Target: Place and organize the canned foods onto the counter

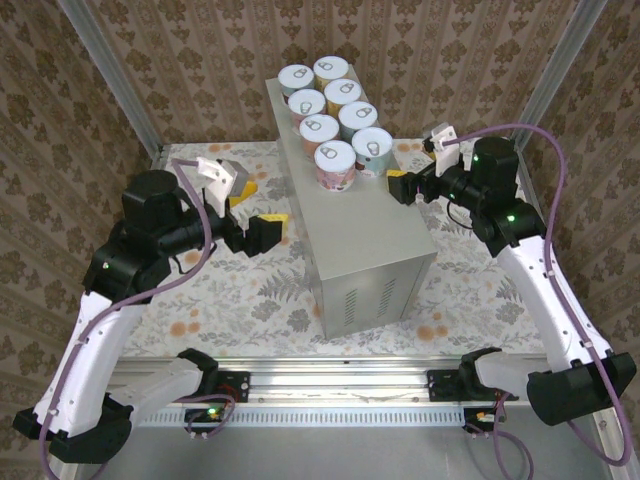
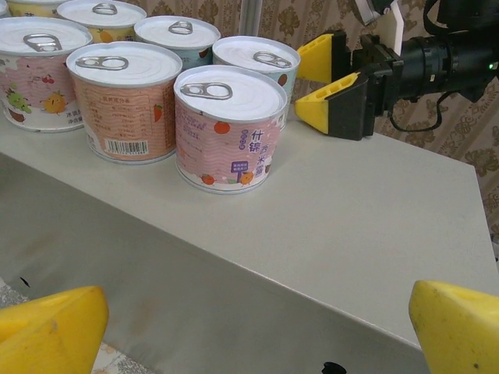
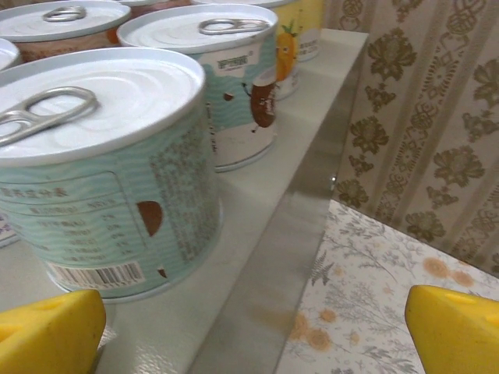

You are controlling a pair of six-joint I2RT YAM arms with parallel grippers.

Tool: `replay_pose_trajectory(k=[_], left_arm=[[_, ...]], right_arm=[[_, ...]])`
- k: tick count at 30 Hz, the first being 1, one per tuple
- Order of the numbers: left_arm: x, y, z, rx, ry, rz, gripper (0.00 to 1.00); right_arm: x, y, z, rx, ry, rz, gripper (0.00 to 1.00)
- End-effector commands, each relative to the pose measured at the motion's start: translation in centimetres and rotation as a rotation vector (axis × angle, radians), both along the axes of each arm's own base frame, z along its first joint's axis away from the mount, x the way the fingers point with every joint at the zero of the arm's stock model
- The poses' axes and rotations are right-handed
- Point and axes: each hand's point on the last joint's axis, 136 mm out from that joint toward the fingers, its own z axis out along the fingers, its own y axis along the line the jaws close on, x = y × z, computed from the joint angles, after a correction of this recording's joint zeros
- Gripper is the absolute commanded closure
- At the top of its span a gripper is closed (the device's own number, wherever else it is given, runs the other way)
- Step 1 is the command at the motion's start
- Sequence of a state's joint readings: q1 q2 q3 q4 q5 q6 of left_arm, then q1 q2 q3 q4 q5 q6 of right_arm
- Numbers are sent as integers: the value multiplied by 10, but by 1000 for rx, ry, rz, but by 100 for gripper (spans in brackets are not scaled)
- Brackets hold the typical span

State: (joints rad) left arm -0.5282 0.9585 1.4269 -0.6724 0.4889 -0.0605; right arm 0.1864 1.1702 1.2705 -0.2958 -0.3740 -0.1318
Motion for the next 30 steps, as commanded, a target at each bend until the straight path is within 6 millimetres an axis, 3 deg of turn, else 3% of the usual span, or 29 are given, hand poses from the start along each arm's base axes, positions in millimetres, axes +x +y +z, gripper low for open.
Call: replay_pose_trajectory(k=[1, 8, 21, 26, 30], left_arm=[[7, 1, -1, 1, 1, 26, 0], [17, 3, -6, 18, 6, 64, 0], [19, -27, -25, 64, 34, 8, 0], [24, -26, -28, 75, 5, 65, 0], [44, -2, -37, 102, -19, 242, 0]], right_arm=[[-1, -16, -10, -2, 39, -72, 0], [2, -30, -10, 18, 44, -128, 0], [-2, -61, -18, 49, 109, -258, 0], [-1, -87, -38, 42, 174, -400, 0], [-5, -106, -71, -1, 191, -501, 0]])
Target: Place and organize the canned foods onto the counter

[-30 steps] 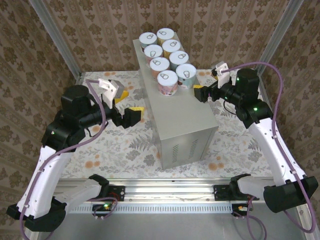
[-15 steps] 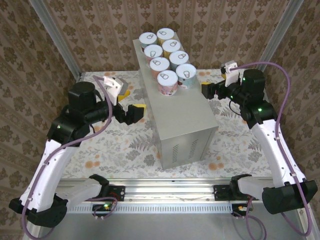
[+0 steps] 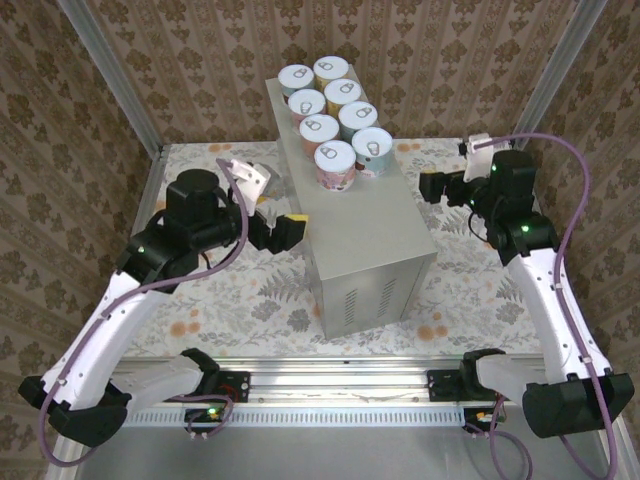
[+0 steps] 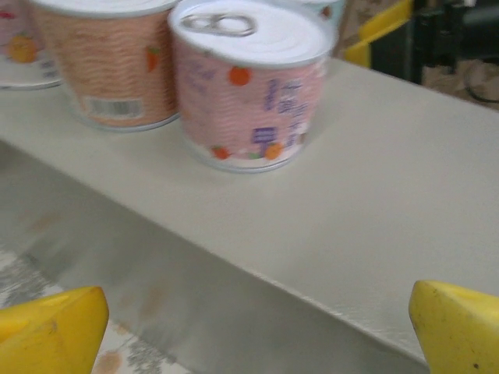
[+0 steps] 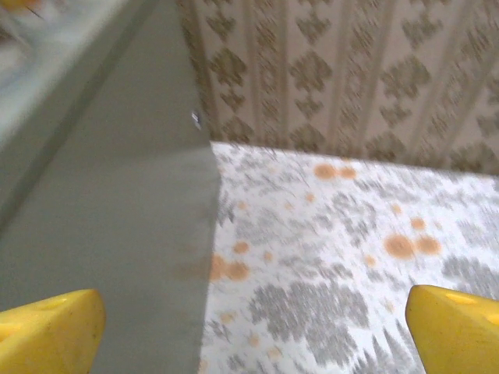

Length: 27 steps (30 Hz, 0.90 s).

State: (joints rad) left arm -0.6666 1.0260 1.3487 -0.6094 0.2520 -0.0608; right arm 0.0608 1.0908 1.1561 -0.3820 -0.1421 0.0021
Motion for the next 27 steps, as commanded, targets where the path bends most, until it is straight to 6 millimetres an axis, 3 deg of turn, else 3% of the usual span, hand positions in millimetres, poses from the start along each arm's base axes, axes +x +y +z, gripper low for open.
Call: replay_pose_trajectory(k=[1, 5, 10, 14, 17, 23, 27], left_arm=[[23, 31, 3, 14, -67, 223, 0], [54, 84, -18, 103, -93, 519, 0], [78, 136, -55, 125, -95, 727, 0], [95, 182, -108, 168, -77, 892, 0], [101, 213, -146, 202, -46, 1001, 0], [119, 244, -197, 350, -12, 1099, 0], [127, 252, -220, 385, -53, 1147, 0]], right_arm=[[-6, -25, -33, -42, 37, -136, 0], [-12, -42, -79, -82, 41, -220, 0], [-12, -48, -124, -79, 14, -266, 0], [-10, -50, -155, -95, -14, -268, 0], [-8, -52, -166, -121, -55, -269, 0], [6, -52, -186, -127, -78, -273, 0], [15, -54, -201, -138, -67, -291, 0]])
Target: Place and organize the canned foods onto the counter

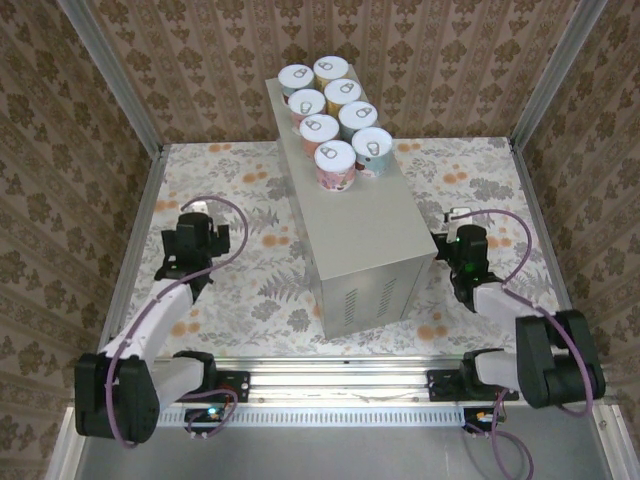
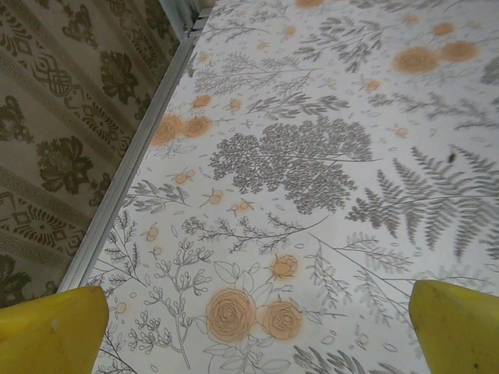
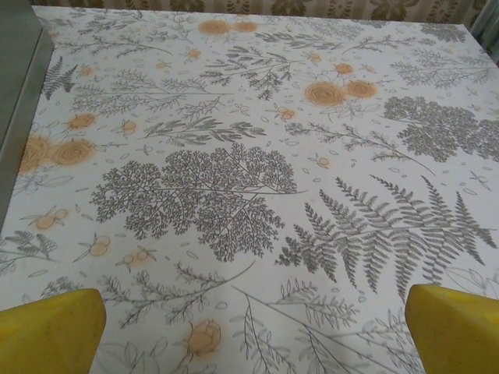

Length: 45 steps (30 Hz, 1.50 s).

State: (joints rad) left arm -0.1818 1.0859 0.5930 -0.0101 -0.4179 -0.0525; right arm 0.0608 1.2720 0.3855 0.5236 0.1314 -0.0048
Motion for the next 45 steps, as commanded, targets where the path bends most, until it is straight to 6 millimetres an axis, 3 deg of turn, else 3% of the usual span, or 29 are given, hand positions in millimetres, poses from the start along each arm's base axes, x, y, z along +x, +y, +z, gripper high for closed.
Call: replay_pose_trajectory(k=[1, 7, 10, 14, 19, 21, 24, 25, 31, 45], left_arm=[[14, 13, 5, 75, -116, 60, 0], [21, 18, -32, 136, -148, 54, 0], [32, 5, -32, 122, -180, -37, 0], [44, 8, -34, 52, -184, -74, 0], [54, 5, -40, -9, -150, -120, 0], [52, -6, -35, -42, -233, -174, 0], [47, -10, -52, -37, -287, -193, 0], [47, -8, -50, -11, -332, -187, 0], [54, 6, -56, -32, -251, -97, 0], [55, -1, -57, -12, -247, -126, 0]], right_arm=[[13, -7, 20, -30, -107, -31, 0], [21, -3, 20, -7, -114, -8, 0], [28, -7, 17, 11, -88, -35, 0], [39, -2, -5, 54, -87, 8, 0], [35, -3, -4, 53, -106, 3, 0], [35, -1, -9, 51, -102, 14, 0], [35, -1, -10, 53, -105, 11, 0], [35, -2, -10, 52, -111, 7, 0], [35, -3, -10, 53, -103, 2, 0], [35, -3, -10, 54, -104, 2, 0]])
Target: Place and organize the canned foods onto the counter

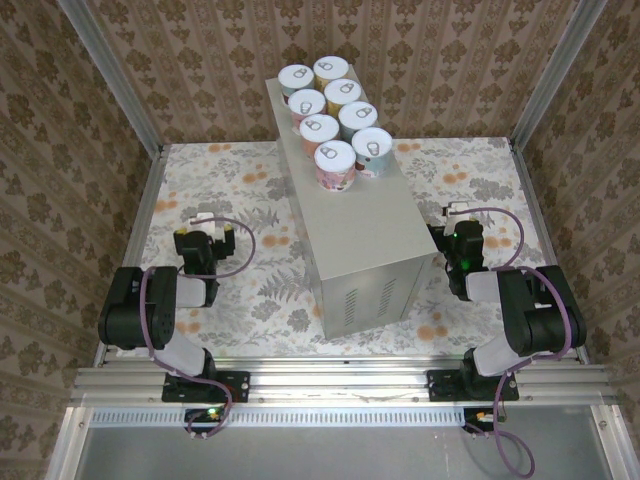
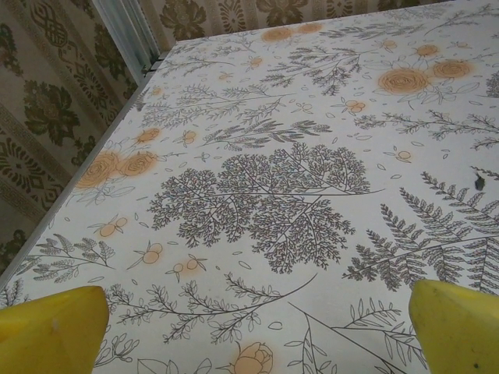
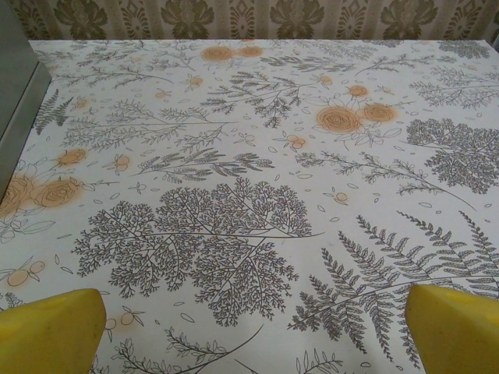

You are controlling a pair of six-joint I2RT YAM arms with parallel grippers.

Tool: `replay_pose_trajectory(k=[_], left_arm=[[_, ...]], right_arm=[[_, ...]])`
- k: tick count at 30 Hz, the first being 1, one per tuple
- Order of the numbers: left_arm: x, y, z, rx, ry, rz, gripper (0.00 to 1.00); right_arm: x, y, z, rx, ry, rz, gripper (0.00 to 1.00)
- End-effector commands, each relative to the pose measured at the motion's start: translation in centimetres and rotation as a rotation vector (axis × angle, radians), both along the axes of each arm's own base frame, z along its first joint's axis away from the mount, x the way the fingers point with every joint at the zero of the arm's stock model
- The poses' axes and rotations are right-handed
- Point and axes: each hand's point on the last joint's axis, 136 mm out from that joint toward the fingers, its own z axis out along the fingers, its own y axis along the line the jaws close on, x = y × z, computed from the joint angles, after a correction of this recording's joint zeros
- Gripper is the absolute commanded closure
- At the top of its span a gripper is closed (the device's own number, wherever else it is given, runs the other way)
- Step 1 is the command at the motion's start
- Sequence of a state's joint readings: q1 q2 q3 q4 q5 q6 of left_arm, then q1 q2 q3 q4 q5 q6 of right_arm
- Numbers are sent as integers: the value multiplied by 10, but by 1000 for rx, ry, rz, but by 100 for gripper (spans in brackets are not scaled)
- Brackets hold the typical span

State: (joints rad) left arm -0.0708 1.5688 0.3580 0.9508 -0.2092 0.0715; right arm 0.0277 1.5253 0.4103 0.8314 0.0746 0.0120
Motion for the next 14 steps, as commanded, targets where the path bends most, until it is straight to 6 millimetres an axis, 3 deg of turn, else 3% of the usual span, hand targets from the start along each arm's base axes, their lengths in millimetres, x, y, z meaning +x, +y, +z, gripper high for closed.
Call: replay_pose_trajectory(k=[1, 14], left_arm=[[4, -1, 12, -2, -44, 3, 0], [4, -3, 13, 0, -49, -11, 0]], right_arm=[[1, -2, 3, 14, -25, -10, 0], [1, -2, 3, 14, -25, -10, 0]])
